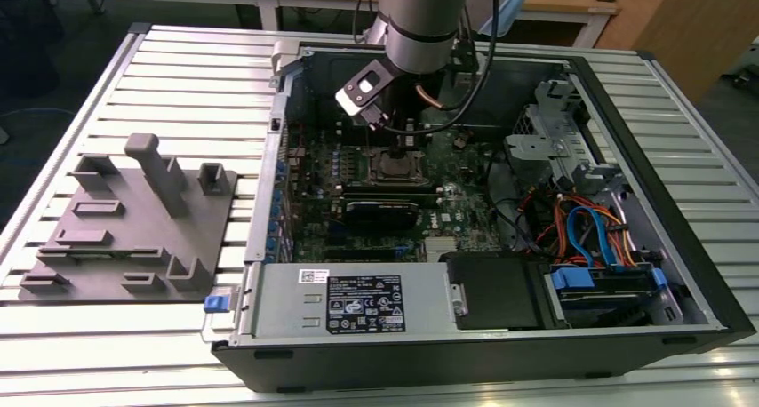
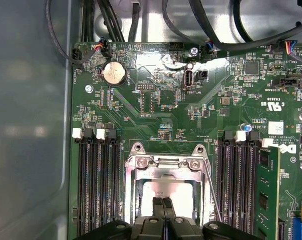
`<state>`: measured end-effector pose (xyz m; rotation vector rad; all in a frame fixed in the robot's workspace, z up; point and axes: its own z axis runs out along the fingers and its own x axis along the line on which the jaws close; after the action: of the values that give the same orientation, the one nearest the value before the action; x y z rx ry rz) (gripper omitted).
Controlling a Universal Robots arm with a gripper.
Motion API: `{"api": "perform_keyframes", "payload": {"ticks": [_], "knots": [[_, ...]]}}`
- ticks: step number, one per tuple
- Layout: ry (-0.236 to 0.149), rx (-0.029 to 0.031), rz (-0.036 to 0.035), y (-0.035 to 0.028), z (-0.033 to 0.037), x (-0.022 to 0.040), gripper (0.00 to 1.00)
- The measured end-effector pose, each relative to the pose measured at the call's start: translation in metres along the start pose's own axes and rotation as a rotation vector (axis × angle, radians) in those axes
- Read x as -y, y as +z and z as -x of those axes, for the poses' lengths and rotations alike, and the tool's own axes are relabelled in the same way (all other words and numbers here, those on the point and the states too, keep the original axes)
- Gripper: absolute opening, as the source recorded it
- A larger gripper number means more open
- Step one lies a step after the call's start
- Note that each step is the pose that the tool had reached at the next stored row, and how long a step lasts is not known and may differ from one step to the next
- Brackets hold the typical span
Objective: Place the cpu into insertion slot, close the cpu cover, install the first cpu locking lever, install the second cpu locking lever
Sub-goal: 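Install the first cpu locking lever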
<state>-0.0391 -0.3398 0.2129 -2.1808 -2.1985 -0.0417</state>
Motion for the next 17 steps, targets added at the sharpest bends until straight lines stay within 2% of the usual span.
{"api": "perform_keyframes", "payload": {"ticks": [17], "knots": [[0.000, 0.0001, 0.0000, -0.0041, -0.0002, 0.0001, 0.11]]}}
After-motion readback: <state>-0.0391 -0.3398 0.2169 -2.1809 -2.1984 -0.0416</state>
